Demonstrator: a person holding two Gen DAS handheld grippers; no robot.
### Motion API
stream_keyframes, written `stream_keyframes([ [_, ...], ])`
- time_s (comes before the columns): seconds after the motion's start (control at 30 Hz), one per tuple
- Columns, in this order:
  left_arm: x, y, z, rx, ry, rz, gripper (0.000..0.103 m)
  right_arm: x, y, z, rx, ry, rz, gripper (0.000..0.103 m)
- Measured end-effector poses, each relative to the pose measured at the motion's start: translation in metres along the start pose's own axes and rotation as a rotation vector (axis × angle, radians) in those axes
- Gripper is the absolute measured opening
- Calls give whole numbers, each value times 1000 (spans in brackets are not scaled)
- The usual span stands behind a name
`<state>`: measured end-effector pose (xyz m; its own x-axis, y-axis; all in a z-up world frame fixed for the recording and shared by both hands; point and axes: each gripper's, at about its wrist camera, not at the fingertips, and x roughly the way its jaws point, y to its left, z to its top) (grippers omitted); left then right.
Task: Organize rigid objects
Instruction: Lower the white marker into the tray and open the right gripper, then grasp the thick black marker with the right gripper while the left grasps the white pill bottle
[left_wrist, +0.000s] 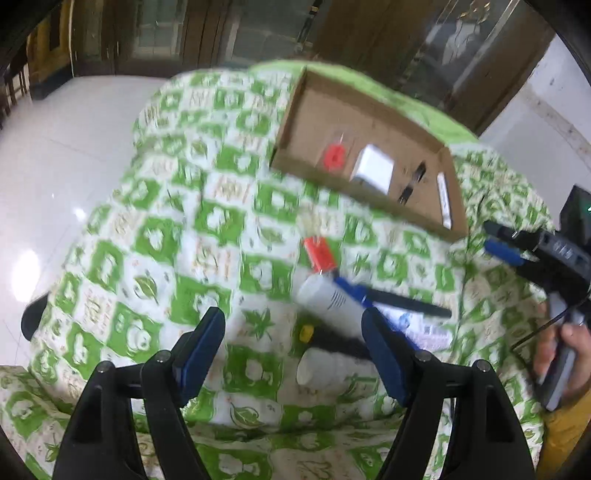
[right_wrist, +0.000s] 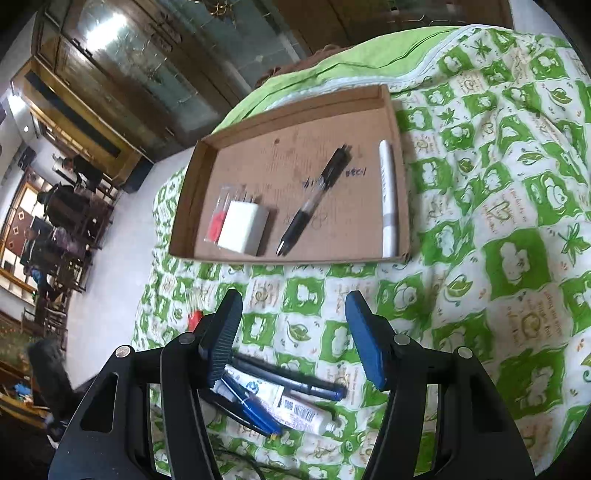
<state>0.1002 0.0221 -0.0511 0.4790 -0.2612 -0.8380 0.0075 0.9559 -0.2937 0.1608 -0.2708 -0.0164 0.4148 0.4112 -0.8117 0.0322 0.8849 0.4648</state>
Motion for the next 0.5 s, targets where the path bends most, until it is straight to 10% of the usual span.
stream_keyframes([
  [0.17,1,-19,-18,102,51,-10,77,4,4,-9,-19,21,-7,59],
  [0.5,27,-80,-52,492,128,206,77,10,12,-12,-52,45,-8,59],
])
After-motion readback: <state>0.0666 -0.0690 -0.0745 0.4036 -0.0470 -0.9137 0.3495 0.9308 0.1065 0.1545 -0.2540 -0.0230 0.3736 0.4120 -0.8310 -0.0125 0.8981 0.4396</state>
